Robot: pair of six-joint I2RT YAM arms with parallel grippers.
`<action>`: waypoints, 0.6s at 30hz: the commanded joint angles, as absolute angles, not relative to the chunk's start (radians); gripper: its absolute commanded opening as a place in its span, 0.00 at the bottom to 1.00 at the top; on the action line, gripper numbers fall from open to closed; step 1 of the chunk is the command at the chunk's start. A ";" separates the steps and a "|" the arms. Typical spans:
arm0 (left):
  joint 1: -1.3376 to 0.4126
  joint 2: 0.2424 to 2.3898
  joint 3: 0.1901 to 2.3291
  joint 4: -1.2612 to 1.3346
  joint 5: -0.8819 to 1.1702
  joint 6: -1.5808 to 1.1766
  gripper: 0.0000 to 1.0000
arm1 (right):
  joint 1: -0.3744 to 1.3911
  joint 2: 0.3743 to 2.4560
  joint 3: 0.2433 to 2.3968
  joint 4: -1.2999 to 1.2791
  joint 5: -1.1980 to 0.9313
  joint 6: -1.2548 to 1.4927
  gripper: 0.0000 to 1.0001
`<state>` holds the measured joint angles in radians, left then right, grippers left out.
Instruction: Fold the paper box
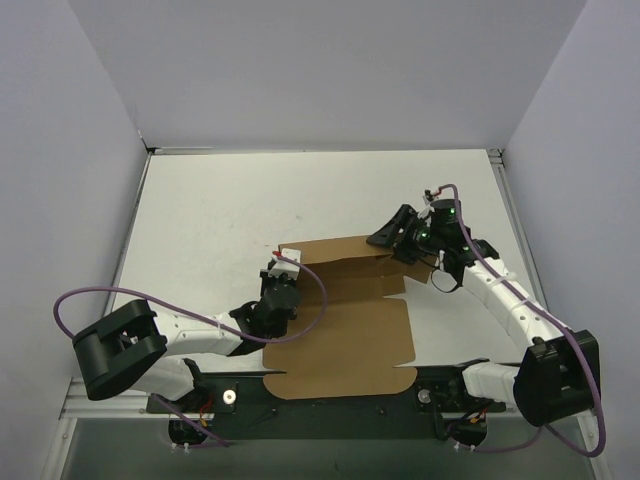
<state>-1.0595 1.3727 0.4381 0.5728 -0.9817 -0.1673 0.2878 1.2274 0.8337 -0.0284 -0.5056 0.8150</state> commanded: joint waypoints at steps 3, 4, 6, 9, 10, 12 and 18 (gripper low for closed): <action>-1.086 1.390 0.434 0.503 -0.879 -0.144 0.00 | 0.253 1.170 0.749 0.132 -0.600 1.008 0.48; -1.086 1.391 0.437 0.500 -0.876 -0.153 0.00 | 0.247 1.167 0.727 0.171 -0.603 1.055 0.47; -1.086 1.391 0.440 0.497 -0.867 -0.160 0.00 | 0.241 1.169 0.706 0.219 -0.627 1.101 0.44; -1.085 1.390 0.439 0.497 -0.858 -0.176 0.00 | 0.229 1.178 0.684 0.271 -0.649 1.150 0.36; -1.086 1.390 0.439 0.497 -0.856 -0.176 0.00 | 0.224 1.177 0.681 0.273 -0.649 1.152 0.34; -1.086 1.387 0.439 0.495 -0.854 -0.181 0.00 | 0.221 1.174 0.666 0.288 -0.649 1.163 0.30; -1.086 1.373 0.436 0.495 -0.845 -0.193 0.00 | 0.193 1.172 0.609 0.386 -0.672 1.236 0.09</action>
<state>-1.0599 1.3724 0.4385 0.5724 -0.9730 -0.1997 0.2081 1.1854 0.6445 0.2821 -0.6411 1.1629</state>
